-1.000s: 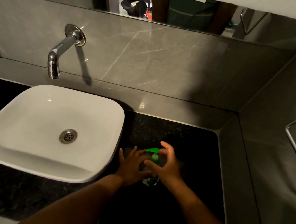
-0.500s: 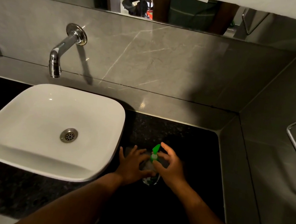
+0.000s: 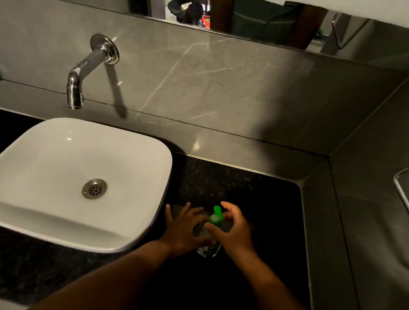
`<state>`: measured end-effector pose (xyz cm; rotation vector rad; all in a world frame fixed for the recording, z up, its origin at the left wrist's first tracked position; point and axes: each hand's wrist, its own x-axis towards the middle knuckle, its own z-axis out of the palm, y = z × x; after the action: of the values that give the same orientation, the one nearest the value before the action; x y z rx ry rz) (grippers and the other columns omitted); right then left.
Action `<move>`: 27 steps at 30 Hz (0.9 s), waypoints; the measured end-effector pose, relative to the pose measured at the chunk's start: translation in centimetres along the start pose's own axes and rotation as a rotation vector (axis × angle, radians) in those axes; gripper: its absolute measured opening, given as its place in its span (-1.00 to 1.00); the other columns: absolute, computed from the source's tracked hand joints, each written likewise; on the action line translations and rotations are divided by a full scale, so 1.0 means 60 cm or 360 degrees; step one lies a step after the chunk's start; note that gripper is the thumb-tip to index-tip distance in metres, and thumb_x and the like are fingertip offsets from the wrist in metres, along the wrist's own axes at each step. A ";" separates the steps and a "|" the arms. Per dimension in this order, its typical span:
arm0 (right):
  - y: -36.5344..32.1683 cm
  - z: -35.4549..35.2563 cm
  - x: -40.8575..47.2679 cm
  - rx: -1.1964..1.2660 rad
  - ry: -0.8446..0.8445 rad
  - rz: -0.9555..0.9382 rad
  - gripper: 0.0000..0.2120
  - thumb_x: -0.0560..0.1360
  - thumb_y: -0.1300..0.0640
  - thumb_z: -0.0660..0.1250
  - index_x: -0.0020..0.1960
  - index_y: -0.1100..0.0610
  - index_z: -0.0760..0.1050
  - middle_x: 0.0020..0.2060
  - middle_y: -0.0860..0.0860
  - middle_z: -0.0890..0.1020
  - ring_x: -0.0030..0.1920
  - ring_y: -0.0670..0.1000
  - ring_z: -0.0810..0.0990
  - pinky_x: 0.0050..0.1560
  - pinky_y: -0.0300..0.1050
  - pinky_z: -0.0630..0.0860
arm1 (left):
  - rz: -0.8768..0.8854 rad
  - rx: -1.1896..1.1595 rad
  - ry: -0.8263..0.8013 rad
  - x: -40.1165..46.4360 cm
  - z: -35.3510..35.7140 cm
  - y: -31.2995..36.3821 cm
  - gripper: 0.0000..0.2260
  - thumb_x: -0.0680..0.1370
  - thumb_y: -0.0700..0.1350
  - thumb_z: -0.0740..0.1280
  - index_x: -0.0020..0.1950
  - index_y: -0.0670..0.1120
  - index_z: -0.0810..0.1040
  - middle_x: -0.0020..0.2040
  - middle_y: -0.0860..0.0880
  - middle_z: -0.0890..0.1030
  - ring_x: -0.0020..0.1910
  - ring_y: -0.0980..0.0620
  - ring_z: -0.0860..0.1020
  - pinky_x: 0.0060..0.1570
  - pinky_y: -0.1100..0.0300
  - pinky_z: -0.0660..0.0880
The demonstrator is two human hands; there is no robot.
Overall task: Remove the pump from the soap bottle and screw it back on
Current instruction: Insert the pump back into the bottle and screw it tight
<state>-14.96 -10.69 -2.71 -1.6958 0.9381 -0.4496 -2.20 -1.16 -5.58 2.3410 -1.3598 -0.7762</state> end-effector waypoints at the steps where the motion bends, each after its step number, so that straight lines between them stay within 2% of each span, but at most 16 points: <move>1: 0.002 0.000 0.000 0.0001 -0.0033 -0.0011 -0.37 0.29 0.26 0.54 0.30 0.16 0.39 0.02 -0.04 0.56 0.01 -0.19 0.52 -0.06 -0.62 0.35 | -0.0010 0.0004 0.0003 -0.001 -0.001 0.000 -0.41 0.39 0.33 0.33 0.39 0.25 0.31 0.52 0.10 0.23 0.55 0.00 -0.05 0.34 -0.36 -0.40; 3: 0.007 -0.004 0.000 0.0007 -0.0056 -0.0038 -0.39 0.34 0.33 0.48 0.33 0.22 0.35 0.17 0.07 0.54 0.13 -0.10 0.51 0.02 -0.59 0.37 | -0.0023 0.0017 0.0012 -0.001 0.000 -0.001 -0.39 0.38 0.36 0.31 0.40 0.25 0.31 0.52 0.11 0.23 0.55 0.01 -0.06 0.34 -0.35 -0.41; 4: 0.007 -0.006 0.000 0.0016 -0.0045 -0.0031 -0.41 0.34 0.35 0.47 0.33 0.24 0.36 0.17 0.10 0.55 0.11 -0.08 0.54 0.01 -0.58 0.39 | -0.0021 0.0022 0.0014 -0.001 0.001 -0.002 -0.37 0.37 0.37 0.31 0.40 0.25 0.30 0.52 0.11 0.23 0.55 0.01 -0.06 0.34 -0.34 -0.41; 7: 0.005 -0.003 0.001 0.0007 0.0032 0.0017 -0.43 0.28 0.28 0.54 0.24 0.23 0.44 0.00 0.04 0.59 -0.08 -0.18 0.55 -0.10 -0.57 0.41 | 0.0006 0.0023 0.0005 0.001 0.004 -0.001 -0.38 0.37 0.37 0.31 0.38 0.26 0.32 0.52 0.11 0.23 0.55 0.01 -0.06 0.33 -0.36 -0.41; 9: 0.006 0.002 0.000 -0.0022 0.0022 0.0039 -0.44 0.26 0.21 0.56 0.21 0.16 0.46 -0.05 -0.05 0.57 -0.09 -0.22 0.53 -0.13 -0.59 0.39 | 0.0016 0.0019 -0.0007 0.001 0.004 0.002 -0.41 0.37 0.35 0.32 0.37 0.26 0.33 0.52 0.11 0.24 0.55 0.00 -0.06 0.33 -0.37 -0.40; 11: 0.007 -0.001 0.002 -0.0033 -0.0043 0.0037 -0.45 0.28 0.18 0.55 0.22 0.13 0.46 0.00 -0.04 0.57 -0.05 -0.22 0.53 -0.10 -0.61 0.37 | 0.0012 0.0012 -0.0017 0.001 0.000 0.002 -0.41 0.38 0.34 0.33 0.38 0.26 0.32 0.52 0.10 0.24 0.55 0.00 -0.06 0.34 -0.36 -0.39; 14: 0.003 -0.025 0.013 -0.0055 -0.0228 -0.0038 -0.47 0.34 0.29 0.49 0.28 0.18 0.43 0.14 0.04 0.57 0.04 -0.27 0.55 0.03 -0.58 0.38 | 0.0001 0.0006 -0.0027 0.001 -0.006 -0.005 -0.36 0.37 0.37 0.32 0.41 0.27 0.28 0.52 0.11 0.22 0.55 0.00 -0.06 0.34 -0.34 -0.41; 16: -0.001 -0.037 0.019 -0.0037 -0.0324 -0.0042 -0.47 0.36 0.33 0.45 0.30 0.19 0.42 0.10 0.02 0.59 0.02 -0.34 0.57 0.02 -0.50 0.46 | 0.0011 0.0003 -0.0041 0.001 -0.007 -0.007 -0.34 0.37 0.38 0.31 0.43 0.26 0.26 0.53 0.10 0.22 0.55 -0.01 -0.06 0.34 -0.34 -0.40; 18: -0.002 -0.038 0.022 0.0002 -0.0307 -0.0010 -0.48 0.35 0.33 0.47 0.28 0.18 0.43 0.03 0.00 0.62 -0.02 -0.31 0.60 -0.03 -0.44 0.51 | 0.0016 -0.0005 -0.0037 0.001 -0.005 -0.006 -0.33 0.38 0.36 0.31 0.45 0.26 0.23 0.52 0.11 0.22 0.55 -0.01 -0.06 0.34 -0.35 -0.40; 22: 0.002 -0.018 0.014 0.0002 -0.0213 0.0030 -0.53 0.35 0.28 0.47 0.23 0.09 0.46 -0.07 -0.08 0.60 -0.05 -0.19 0.60 0.02 -0.33 0.54 | -0.0005 0.0007 -0.0018 -0.001 -0.005 -0.007 -0.30 0.38 0.36 0.32 0.47 0.24 0.19 0.52 0.11 0.21 0.55 -0.01 -0.07 0.33 -0.34 -0.41; 24: 0.005 -0.017 0.011 -0.0064 -0.0236 0.0002 -0.53 0.38 0.24 0.46 0.25 0.06 0.46 -0.01 -0.04 0.59 0.01 -0.14 0.57 0.08 -0.31 0.53 | 0.0003 0.0009 -0.0020 0.000 -0.007 -0.010 -0.29 0.37 0.37 0.32 0.47 0.24 0.19 0.52 0.11 0.21 0.55 -0.01 -0.07 0.32 -0.34 -0.41; 27: 0.004 -0.038 0.026 -0.0209 -0.0434 -0.0158 -0.53 0.37 0.19 0.49 0.25 0.08 0.48 0.14 0.06 0.55 0.15 -0.05 0.55 0.26 -0.11 0.48 | 0.0042 -0.0030 -0.0106 0.005 -0.010 -0.011 -0.29 0.37 0.38 0.32 0.47 0.27 0.18 0.53 0.12 0.21 0.55 -0.01 -0.10 0.31 -0.33 -0.45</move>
<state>-15.69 -13.32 -2.42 -1.8736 0.6992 -0.2174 -1.27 -1.07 -5.51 2.2974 -1.4014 -0.8625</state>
